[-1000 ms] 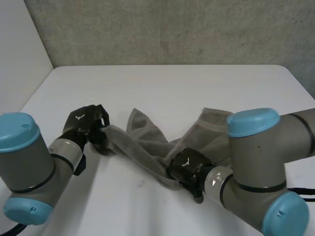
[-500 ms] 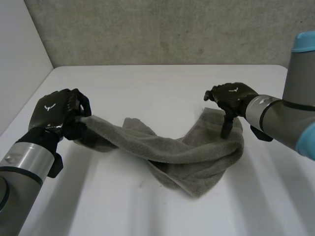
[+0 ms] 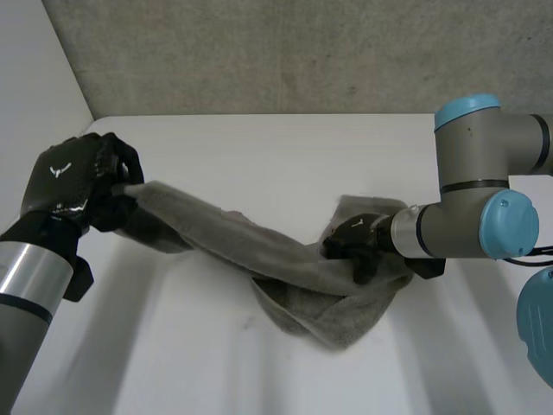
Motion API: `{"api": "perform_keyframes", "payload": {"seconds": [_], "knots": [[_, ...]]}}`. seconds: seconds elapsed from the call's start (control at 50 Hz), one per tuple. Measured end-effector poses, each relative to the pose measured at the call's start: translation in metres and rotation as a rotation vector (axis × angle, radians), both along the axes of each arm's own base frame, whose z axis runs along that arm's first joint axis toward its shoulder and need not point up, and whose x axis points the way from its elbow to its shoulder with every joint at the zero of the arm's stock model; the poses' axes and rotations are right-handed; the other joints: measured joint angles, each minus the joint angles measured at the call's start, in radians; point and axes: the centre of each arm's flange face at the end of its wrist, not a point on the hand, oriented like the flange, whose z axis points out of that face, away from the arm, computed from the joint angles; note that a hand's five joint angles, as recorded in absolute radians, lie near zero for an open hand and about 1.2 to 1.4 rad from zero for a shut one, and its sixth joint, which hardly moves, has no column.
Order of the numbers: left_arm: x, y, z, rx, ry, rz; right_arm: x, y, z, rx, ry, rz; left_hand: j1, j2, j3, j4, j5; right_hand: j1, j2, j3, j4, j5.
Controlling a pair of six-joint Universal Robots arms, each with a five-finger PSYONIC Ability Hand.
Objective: Fold the towel.
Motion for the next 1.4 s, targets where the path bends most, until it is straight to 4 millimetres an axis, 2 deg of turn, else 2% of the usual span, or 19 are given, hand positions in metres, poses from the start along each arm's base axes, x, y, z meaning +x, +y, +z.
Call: {"api": "perform_keyframes", "payload": {"seconds": [0.02, 0.06, 0.2, 0.32, 0.34, 0.44, 0.48, 0.52, 0.56, 0.58, 0.6, 0.64, 0.76, 0.84, 0.92, 1.02, 1.14, 1.4], "knots": [[0.0, -0.002, 0.001, -0.004, 0.001, 0.003, -0.001, 0.002, 0.001, 0.008, 0.003, -0.003, 0.0, 0.0, 0.0, 0.0, 0.0, 0.082, 0.078, 0.082, 0.087, 0.08], [0.002, -0.006, 0.004, -0.013, 0.003, 0.009, -0.004, 0.004, 0.004, 0.015, 0.003, -0.014, 0.0, 0.0, 0.0, 0.0, 0.0, 0.098, 0.094, 0.12, 0.134, 0.11], [0.005, -0.02, 0.012, -0.043, 0.011, 0.033, -0.027, 0.023, 0.025, 0.023, -0.022, -0.084, 0.0, 0.0, 0.0, 0.0, 0.0, 0.098, 0.094, 0.147, 0.135, 0.119], [0.005, -0.033, 0.014, -0.061, 0.014, 0.045, -0.042, 0.058, 0.03, 0.006, -0.108, -0.178, 0.0, 0.0, 0.0, 0.0, 0.0, 0.098, 0.094, 0.147, 0.135, 0.123], [0.006, -0.037, 0.012, -0.058, 0.013, 0.05, -0.044, 0.071, 0.028, 0.016, -0.142, -0.205, 0.0, 0.0, 0.0, 0.0, 0.0, 0.098, 0.094, 0.147, 0.135, 0.124], [0.009, -0.048, 0.004, -0.035, 0.006, 0.07, -0.038, 0.113, 0.019, 0.074, -0.225, -0.228, 0.0, 0.0, 0.0, 0.0, 0.0, 0.098, 0.095, 0.152, 0.135, 0.127], [0.011, -0.051, 0.0, -0.023, 0.003, 0.079, -0.032, 0.129, 0.017, 0.102, -0.252, -0.218, 0.0, 0.0, 0.0, 0.0, 0.0, -0.036, -0.055, 0.002, -0.014, -0.026], [0.014, -0.056, -0.005, -0.007, -0.001, 0.09, -0.025, 0.143, 0.018, 0.125, -0.282, -0.206, 0.0, 0.0, 0.0, 0.0, 0.0, -0.382, -0.387, -0.338, -0.358, -0.379], [0.016, -0.058, -0.008, 0.003, -0.004, 0.097, -0.02, 0.146, 0.021, 0.128, -0.305, -0.202, 0.0, 0.0, 0.0, 0.0, 0.0, -0.62, -0.646, -0.595, -0.619, -0.651], [0.017, -0.06, -0.009, 0.009, -0.005, 0.102, -0.018, 0.143, 0.026, 0.117, -0.323, -0.209, 0.0, 0.0, 0.0, 0.0, 0.0, -0.801, -0.829, -0.786, -0.804, -0.847], [0.018, -0.061, -0.01, 0.013, -0.006, 0.106, -0.018, 0.137, 0.03, 0.105, -0.338, -0.219, 0.0, 0.0, 0.0, 0.0, 0.0, -0.884, -0.91, -0.876, -0.89, -0.933], [0.02, -0.062, -0.011, 0.018, -0.007, 0.112, -0.019, 0.123, 0.038, 0.072, -0.361, -0.248, 0.0, 0.0, 0.0, 0.0, 0.0, -0.931, -0.961, -0.937, -0.938, -0.969], [0.023, -0.063, -0.012, 0.021, -0.008, 0.118, -0.037, 0.063, 0.062, -0.063, -0.395, -0.352, 0.0, 0.0, 0.0, 0.0, 0.0, -0.951, -0.963, -0.945, -0.938, -0.969], [0.023, -0.061, -0.01, 0.014, -0.007, 0.105, -0.044, 0.035, 0.064, -0.123, -0.367, -0.368, 0.0, 0.0, 0.0, 0.0, 0.0, -0.95, -0.963, -0.945, -0.938, -0.969], [0.022, -0.059, -0.006, 0.001, -0.004, 0.094, -0.045, 0.019, 0.058, -0.144, -0.318, -0.357, 0.0, 0.0, 0.0, 0.0, 0.0, -0.928, -0.949, -0.929, -0.931, -0.954], [0.022, -0.057, -0.003, -0.007, -0.002, 0.09, -0.041, 0.007, 0.042, -0.14, -0.247, -0.345, 0.0, 0.0, 0.0, 0.001, 0.0, -0.815, -0.851, -0.811, -0.83, -0.818], [0.022, -0.055, -0.007, 0.003, -0.004, 0.089, -0.033, 0.0, 0.022, -0.112, -0.2, -0.328, 0.0, 0.0, 0.0, 0.001, 0.0, -0.81, -0.85, -0.806, -0.823, -0.805], [0.022, -0.05, -0.016, 0.032, -0.009, 0.088, -0.024, 0.004, -0.014, -0.109, -0.128, -0.246, 0.0, 0.0, 0.0, 0.001, 0.0, -0.712, -0.742, -0.71, -0.728, -0.719]]}}
